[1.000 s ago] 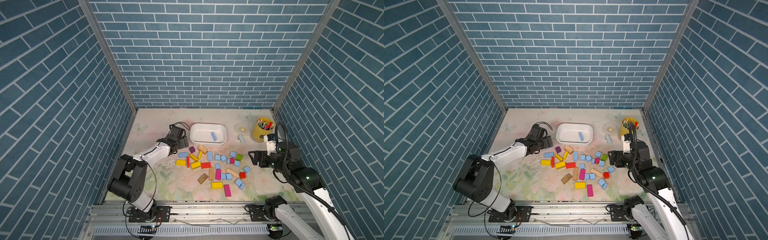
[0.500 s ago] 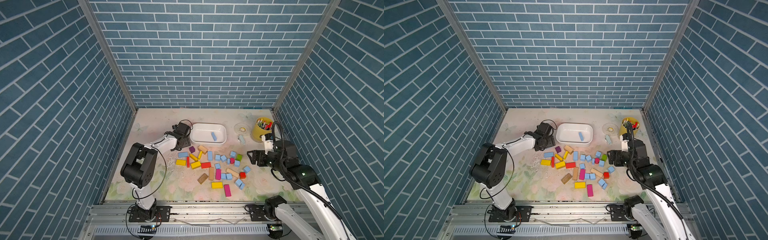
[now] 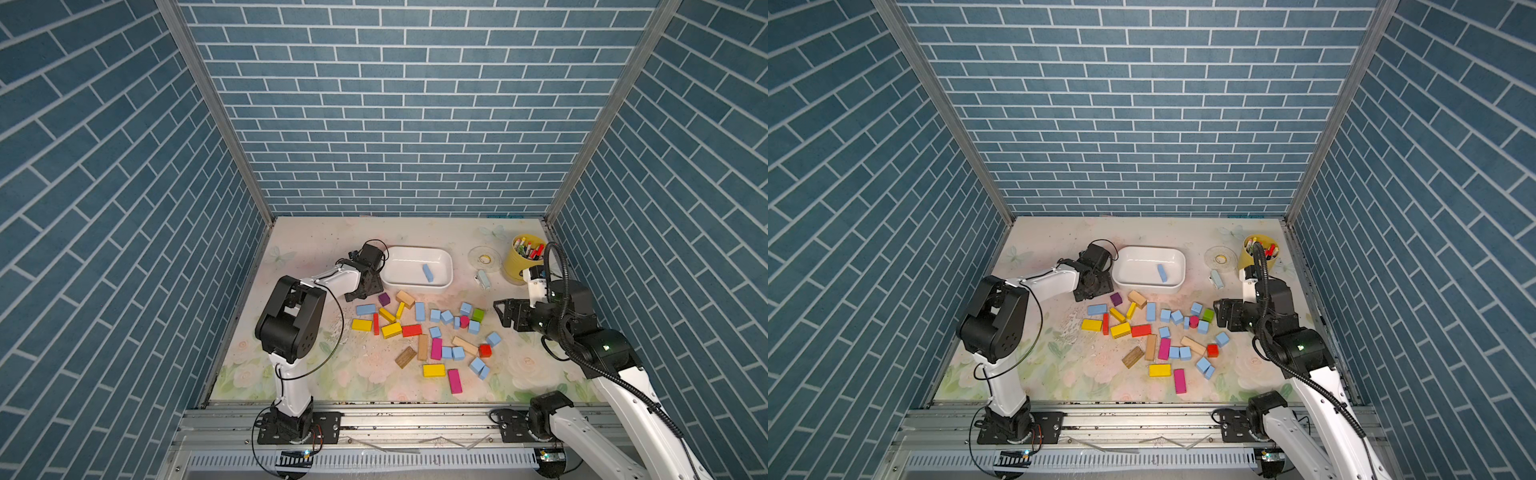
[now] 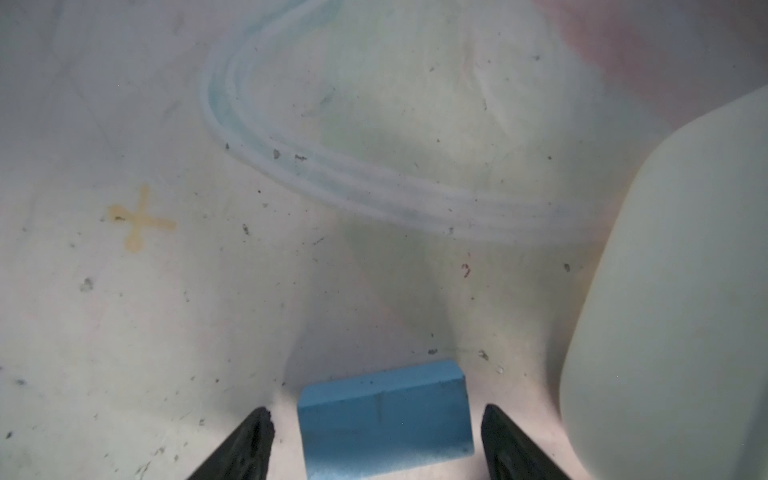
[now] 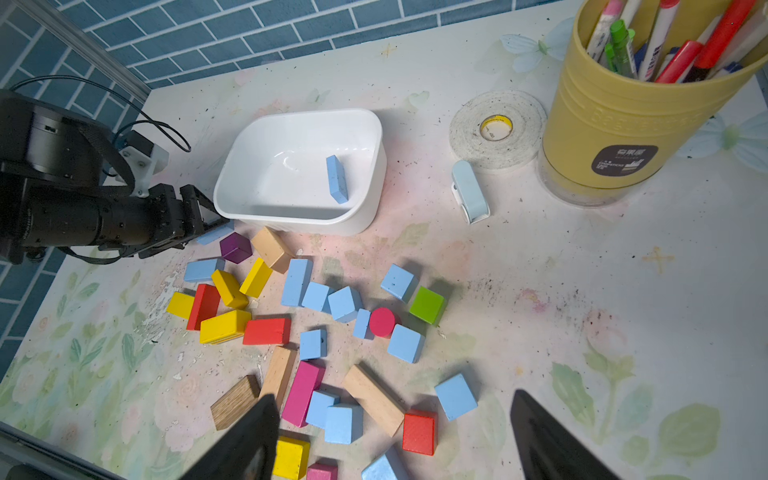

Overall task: Pick out the blue building blocks
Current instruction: Pick up the building block from the center of the board.

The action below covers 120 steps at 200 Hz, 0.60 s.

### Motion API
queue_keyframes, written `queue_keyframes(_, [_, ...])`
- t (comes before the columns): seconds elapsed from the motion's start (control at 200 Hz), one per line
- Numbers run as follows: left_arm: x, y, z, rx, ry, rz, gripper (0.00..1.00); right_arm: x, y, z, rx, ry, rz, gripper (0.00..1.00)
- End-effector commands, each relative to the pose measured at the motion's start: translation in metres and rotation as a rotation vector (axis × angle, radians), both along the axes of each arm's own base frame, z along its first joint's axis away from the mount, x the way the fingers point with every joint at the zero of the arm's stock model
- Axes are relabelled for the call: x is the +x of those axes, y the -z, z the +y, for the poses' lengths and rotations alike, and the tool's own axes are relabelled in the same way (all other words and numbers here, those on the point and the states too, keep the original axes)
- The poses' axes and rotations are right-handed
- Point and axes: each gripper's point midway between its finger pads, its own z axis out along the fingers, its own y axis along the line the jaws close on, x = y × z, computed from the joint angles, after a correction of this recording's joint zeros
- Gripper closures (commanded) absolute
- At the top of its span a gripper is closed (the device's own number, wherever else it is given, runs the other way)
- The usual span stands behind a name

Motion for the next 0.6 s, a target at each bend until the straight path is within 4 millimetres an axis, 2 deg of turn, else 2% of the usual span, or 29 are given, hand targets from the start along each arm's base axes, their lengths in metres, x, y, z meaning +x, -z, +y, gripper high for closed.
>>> queue_keyframes(0.0, [-0.003, 0.008, 0.001, 0.03, 0.013, 0.04, 0.2, 0.001, -0.001, 0.004, 0.015, -0.015, -0.007, 0.13])
queue_keyframes(0.26, [-0.004, 0.015, 0.002, 0.062, 0.044, 0.07, 0.26, 0.0, 0.0, 0.004, 0.019, -0.016, -0.005, 0.13])
queue_keyframes(0.5, [-0.013, 0.017, 0.014, 0.118, 0.052, 0.079, 0.39, 0.0, -0.002, 0.005, 0.027, -0.019, -0.011, 0.13])
queue_keyframes(0.595, [-0.014, 0.012, 0.016, 0.121, 0.056, 0.066, 0.52, 0.0, -0.002, 0.006, 0.028, -0.023, -0.013, 0.13])
